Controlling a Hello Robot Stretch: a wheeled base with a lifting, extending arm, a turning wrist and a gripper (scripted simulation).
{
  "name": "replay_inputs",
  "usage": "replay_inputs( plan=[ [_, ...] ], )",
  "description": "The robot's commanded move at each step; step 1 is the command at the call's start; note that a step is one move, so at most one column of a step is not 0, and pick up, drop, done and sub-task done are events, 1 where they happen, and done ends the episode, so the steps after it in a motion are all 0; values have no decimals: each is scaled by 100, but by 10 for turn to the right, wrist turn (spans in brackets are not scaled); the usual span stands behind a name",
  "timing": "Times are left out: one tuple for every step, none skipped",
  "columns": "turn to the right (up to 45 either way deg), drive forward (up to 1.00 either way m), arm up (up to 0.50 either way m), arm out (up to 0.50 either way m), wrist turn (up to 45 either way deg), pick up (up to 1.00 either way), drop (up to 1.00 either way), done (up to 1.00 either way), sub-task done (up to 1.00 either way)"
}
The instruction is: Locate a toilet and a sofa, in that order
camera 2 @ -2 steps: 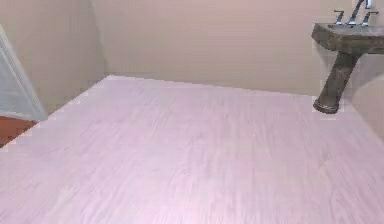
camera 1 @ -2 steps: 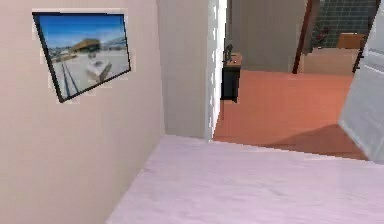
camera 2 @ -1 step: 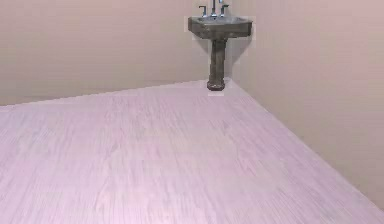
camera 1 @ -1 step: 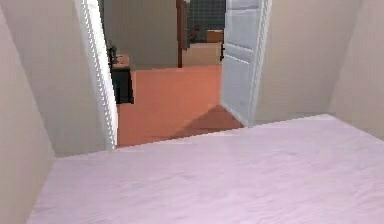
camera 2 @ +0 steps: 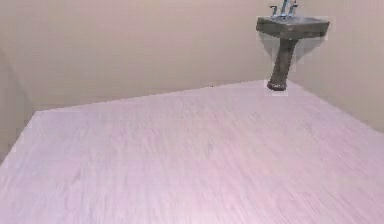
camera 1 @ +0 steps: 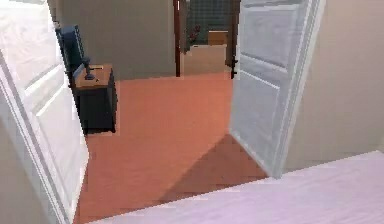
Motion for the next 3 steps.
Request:
replay_inputs(
  plan=[
    [0, 100, 0, 0, 0, 0, 0, 0, 0],
    [0, 100, 0, 0, 0, 0, 0, 0, 0],
    [0, 50, 0, 0, 0, 0, 0, 0, 0]
  ],
)
